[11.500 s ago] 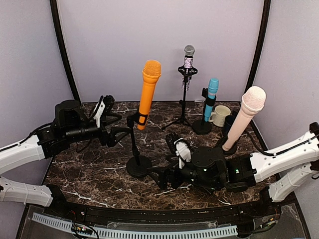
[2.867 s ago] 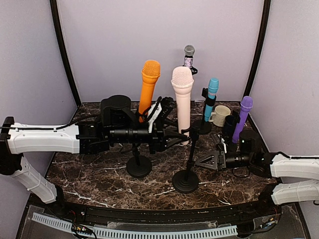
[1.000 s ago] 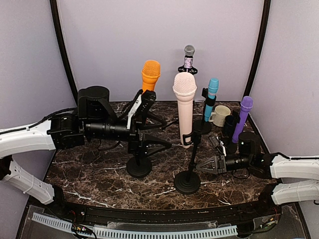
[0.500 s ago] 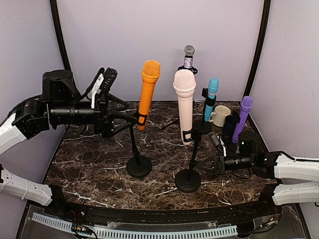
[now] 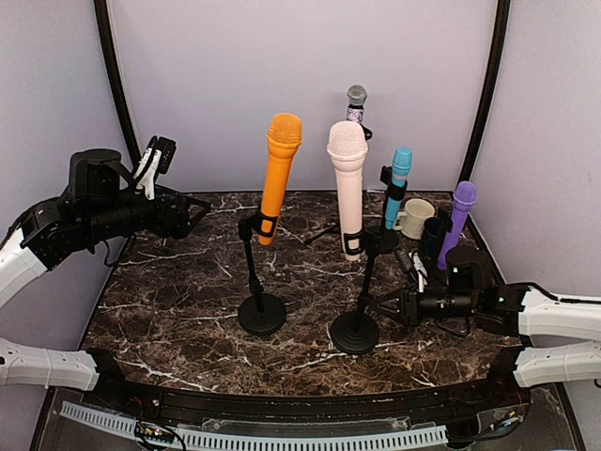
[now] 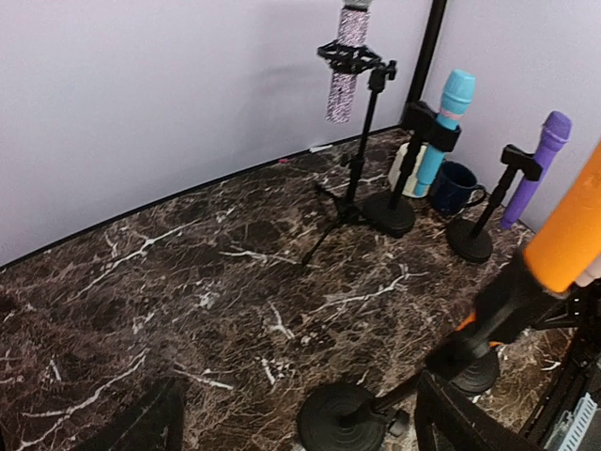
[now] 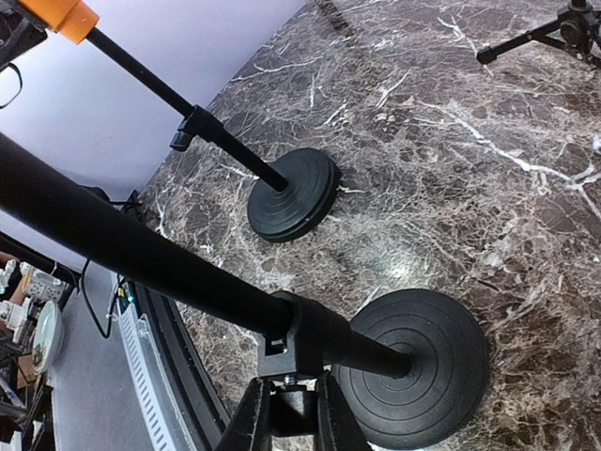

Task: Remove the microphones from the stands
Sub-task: Unscrew the knob on the stand of the microphone stand.

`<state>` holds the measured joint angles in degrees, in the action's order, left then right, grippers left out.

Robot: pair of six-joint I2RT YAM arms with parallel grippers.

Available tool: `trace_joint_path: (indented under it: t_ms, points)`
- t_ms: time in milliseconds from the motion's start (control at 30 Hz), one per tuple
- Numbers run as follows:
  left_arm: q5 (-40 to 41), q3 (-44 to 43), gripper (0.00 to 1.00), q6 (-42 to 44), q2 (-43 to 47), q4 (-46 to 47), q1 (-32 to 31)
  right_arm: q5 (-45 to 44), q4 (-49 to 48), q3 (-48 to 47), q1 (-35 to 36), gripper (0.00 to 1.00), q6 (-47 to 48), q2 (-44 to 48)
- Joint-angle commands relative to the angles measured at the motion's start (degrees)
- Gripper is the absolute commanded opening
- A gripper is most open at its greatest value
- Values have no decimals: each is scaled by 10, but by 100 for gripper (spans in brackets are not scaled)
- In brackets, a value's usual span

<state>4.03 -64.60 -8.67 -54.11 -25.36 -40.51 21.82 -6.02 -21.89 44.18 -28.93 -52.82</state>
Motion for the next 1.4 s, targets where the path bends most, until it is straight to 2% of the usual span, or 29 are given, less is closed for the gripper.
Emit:
trace_joint_path:
  t_ms: [0, 200, 467, 667, 1133, 1267, 1367]
  points:
    - [10, 48, 87, 5, 6, 14, 44, -111, 58, -3, 10, 0, 15, 0]
    - [59, 87, 87, 34, 4, 41, 73, -152, 58, -6, 29, 0, 23, 7]
    - [82, 142, 88, 51, -2, 91, 98, -209, 79, -20, 67, 0, 27, -17]
    - [78, 183, 88, 59, -3, 126, 101, -273, 77, -20, 96, 0, 26, -33]
    - [49, 239, 88, 68, -8, 178, 114, -313, 83, -21, 113, 0, 28, -31]
    - [49, 242, 88, 69, -6, 181, 114, -287, 76, -25, 114, 17, 9, -6]
    - [48, 246, 88, 67, -3, 182, 114, -268, 73, -27, 113, 34, -6, 15]
